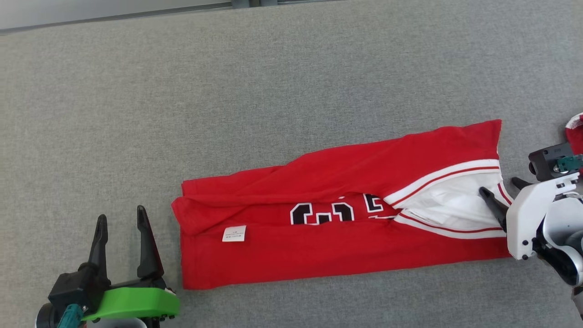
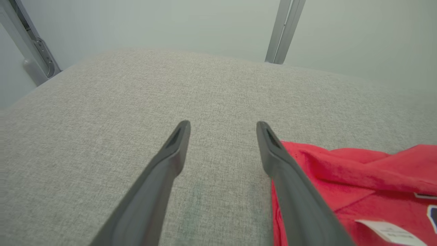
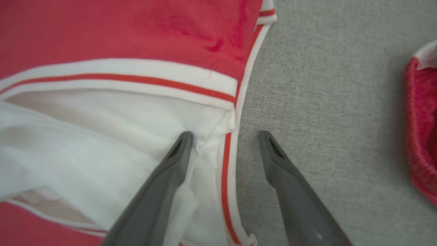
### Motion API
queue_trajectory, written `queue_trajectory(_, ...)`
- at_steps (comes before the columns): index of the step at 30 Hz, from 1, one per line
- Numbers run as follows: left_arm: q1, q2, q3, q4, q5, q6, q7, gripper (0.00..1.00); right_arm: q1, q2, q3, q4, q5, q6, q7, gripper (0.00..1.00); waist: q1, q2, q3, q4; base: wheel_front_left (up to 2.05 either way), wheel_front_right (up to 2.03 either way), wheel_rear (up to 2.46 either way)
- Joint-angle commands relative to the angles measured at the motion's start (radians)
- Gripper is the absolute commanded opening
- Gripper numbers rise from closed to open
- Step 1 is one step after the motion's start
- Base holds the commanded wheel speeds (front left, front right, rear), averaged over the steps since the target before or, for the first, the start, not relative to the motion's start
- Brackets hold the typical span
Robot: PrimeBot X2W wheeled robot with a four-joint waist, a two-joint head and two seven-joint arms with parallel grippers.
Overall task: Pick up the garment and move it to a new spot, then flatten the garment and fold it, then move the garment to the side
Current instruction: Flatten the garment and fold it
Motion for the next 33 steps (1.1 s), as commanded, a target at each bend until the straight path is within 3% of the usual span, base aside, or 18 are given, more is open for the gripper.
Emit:
queue_trajectory(1, 0.013, -0.016, 0.020, 0.008, 0.015, -0.018, -0.003, 1.00, 0.002, 0.003, 0.001, 0.018, 0.012, 0.000, 0.013, 1.00, 0.0001, 0.0000, 0.005, 0.018, 0.00, 0.00, 0.00)
queue_trajectory(6, 0.018, -0.075, 0.085, 0.032, 0.069, -0.088, -0.003, 1.00, 0.042, 0.026, 0.045, 0.046, 0.131, 0.002, 0.052, 1.00, 0.0001, 0.0000, -0.004, 0.025, 0.00, 0.00, 0.00)
queue_trajectory(7, 0.014, -0.083, 0.094, 0.034, 0.080, -0.101, -0.003, 1.00, 0.043, 0.035, 0.055, 0.048, 0.164, 0.003, 0.055, 0.80, 0.0001, 0.0000, -0.006, 0.025, 0.00, 0.00, 0.00)
queue_trajectory(8, 0.014, -0.092, 0.105, 0.040, 0.091, -0.115, -0.003, 1.00, 0.042, 0.046, 0.060, 0.054, 0.207, 0.003, 0.050, 0.15, 0.0001, 0.0000, -0.010, 0.024, 0.00, 0.00, 0.00)
queue_trajectory(9, 0.016, -0.100, 0.114, 0.045, 0.102, -0.124, -0.003, 1.00, 0.041, 0.052, 0.074, 0.058, 0.247, 0.004, 0.057, 0.00, 0.0001, 0.0000, -0.015, 0.022, 0.00, 0.00, 0.00)
queue_trajectory(12, 0.035, -0.120, 0.138, 0.060, 0.123, -0.152, -0.003, 1.00, 0.018, 0.050, 0.058, 0.076, 0.350, 0.001, 0.042, 0.00, 0.0001, 0.0000, -0.039, 0.011, 0.00, 0.00, 0.00)
queue_trajectory(16, 0.050, -0.136, 0.160, 0.075, 0.144, -0.180, -0.003, 1.00, -0.010, -0.022, -0.058, 0.126, 0.427, -0.001, 0.047, 0.00, 0.0001, 0.0000, -0.078, 0.004, 0.00, 0.00, 0.00)
queue_trajectory(21, 0.061, -0.143, 0.167, 0.088, 0.151, -0.198, -0.003, 1.00, -0.008, -0.117, -0.272, 0.180, 0.434, -0.001, 0.069, 0.00, 0.0001, 0.0000, -0.105, 0.016, 0.00, 0.00, 0.00)
queue_trajectory(25, 0.073, -0.146, 0.172, 0.092, 0.138, -0.202, -0.003, 1.00, 0.013, -0.159, -0.367, 0.132, 0.419, 0.000, 0.119, 0.00, 0.0001, 0.0000, -0.111, 0.021, 0.00, 0.00, 0.00)
queue_trajectory(28, 0.082, -0.146, 0.166, 0.096, 0.116, -0.194, -0.003, 1.00, 0.018, -0.140, -0.356, 0.007, 0.448, 0.000, 0.179, 0.00, 0.0001, 0.0000, -0.112, 0.015, 0.00, 0.00, 0.00)
queue_trajectory(33, 0.068, -0.146, 0.128, 0.115, 0.095, -0.190, -0.003, 1.00, 0.020, -0.028, -0.189, -0.199, 0.458, 0.000, 0.267, 0.00, 0.0001, 0.0000, -0.114, 0.004, 0.00, 0.00, 0.00)
